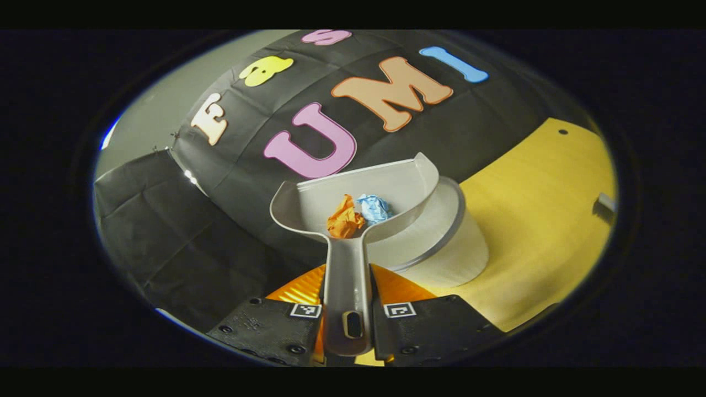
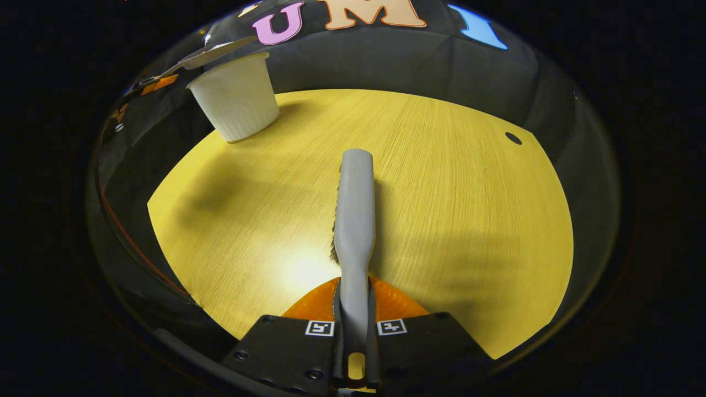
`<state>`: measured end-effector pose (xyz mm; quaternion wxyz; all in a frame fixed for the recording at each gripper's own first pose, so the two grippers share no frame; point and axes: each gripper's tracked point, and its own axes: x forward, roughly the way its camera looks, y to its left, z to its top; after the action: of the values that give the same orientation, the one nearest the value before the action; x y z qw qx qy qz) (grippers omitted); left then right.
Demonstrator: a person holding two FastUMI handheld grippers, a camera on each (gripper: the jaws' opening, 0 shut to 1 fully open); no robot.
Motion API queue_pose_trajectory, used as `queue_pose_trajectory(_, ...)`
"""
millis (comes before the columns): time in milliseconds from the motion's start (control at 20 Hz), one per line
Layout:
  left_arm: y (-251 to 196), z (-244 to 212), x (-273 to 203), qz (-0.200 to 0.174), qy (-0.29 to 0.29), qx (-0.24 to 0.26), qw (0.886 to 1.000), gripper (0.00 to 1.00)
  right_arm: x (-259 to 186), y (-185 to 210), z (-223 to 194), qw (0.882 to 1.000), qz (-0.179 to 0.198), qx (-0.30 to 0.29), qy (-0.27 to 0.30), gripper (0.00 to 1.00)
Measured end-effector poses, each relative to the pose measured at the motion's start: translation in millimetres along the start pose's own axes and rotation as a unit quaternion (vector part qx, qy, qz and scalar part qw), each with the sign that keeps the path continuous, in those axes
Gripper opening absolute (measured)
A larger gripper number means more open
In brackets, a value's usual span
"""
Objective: Pick up the small broom and dustpan from the desktop, sweep the trash into the dustpan with the broom, and then empty the trash into the garbage bin.
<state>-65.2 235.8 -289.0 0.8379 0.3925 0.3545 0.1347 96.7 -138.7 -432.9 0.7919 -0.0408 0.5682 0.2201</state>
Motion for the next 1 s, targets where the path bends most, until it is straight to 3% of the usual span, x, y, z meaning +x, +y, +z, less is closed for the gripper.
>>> queue_pose_trajectory(150,14,-10,7,0.026,0.000,0.086,0.996,0.28,3,1,-1,1.000,0.004,0.003,0.000,0.13)
queue_pose_trajectory(350,32,-17,17,0.039,0.013,0.197,0.980,0.26,4,1,-1,1.000,0.009,0.004,-0.001,0.13)
queue_pose_trajectory(450,42,-13,18,0.053,0.012,0.271,0.961,0.26,4,1,-1,1.000,0.009,0.003,-0.003,0.13)
queue_pose_trajectory(600,51,0,18,0.063,0.004,0.384,0.921,0.25,4,1,-1,1.000,0.007,0.002,-0.004,0.13)
queue_pose_trajectory(700,60,5,24,0.064,0.000,0.422,0.905,0.26,4,-1,0,1.000,0.004,-0.001,-0.005,0.13)
queue_pose_trajectory(900,77,20,28,0.071,-0.003,0.510,0.857,0.27,3,-3,2,1.000,0.002,-0.008,-0.008,0.13)
queue_pose_trajectory(1000,79,20,28,0.068,-0.002,0.515,0.854,0.26,3,-5,3,1.000,0.002,-0.011,-0.010,0.13)
